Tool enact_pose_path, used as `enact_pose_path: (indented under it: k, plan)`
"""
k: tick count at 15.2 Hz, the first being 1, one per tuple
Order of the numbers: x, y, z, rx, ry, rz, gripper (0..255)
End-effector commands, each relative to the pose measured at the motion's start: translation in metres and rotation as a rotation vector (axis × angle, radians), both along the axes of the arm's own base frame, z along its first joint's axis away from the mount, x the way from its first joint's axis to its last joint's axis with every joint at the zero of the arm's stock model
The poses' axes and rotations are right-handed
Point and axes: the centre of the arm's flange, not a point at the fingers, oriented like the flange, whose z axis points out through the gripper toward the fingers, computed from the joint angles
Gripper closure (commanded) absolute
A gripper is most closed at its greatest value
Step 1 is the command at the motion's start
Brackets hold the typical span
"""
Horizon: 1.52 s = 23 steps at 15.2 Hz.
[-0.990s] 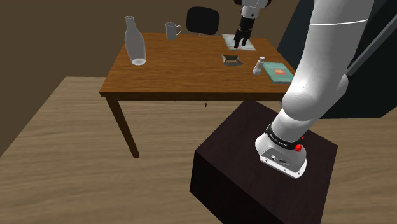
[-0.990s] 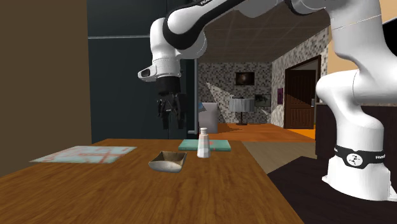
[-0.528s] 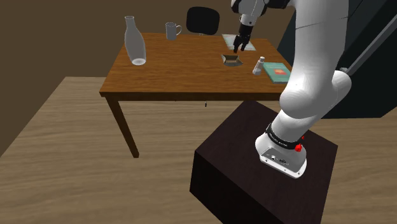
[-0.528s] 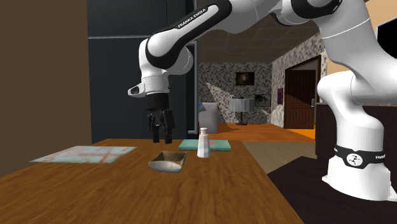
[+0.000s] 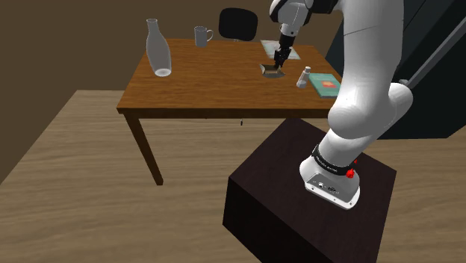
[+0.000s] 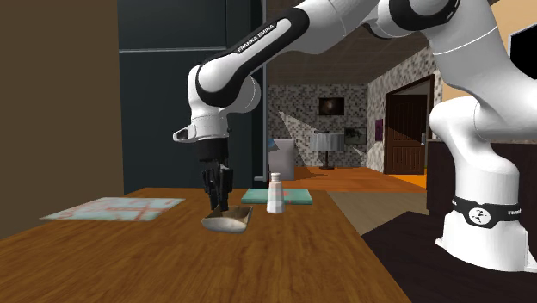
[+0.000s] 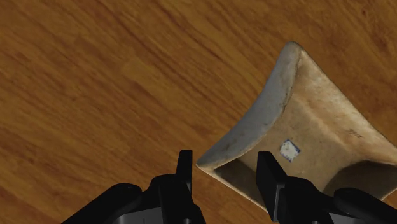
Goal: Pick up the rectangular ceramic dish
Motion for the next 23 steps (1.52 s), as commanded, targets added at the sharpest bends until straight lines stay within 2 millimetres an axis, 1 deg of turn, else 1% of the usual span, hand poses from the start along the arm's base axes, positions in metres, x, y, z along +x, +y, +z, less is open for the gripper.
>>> enact_pose_path:
  k: [1,8,23]
  plan:
    - [0.0,0.0,-0.001,0.0,0.0,0.0,255]
    - [0.0,0.0,-0.001,0.0,0.0,0.0,255]
    - [0.0,0.0,0.079,0.0,0.0,0.0,255]
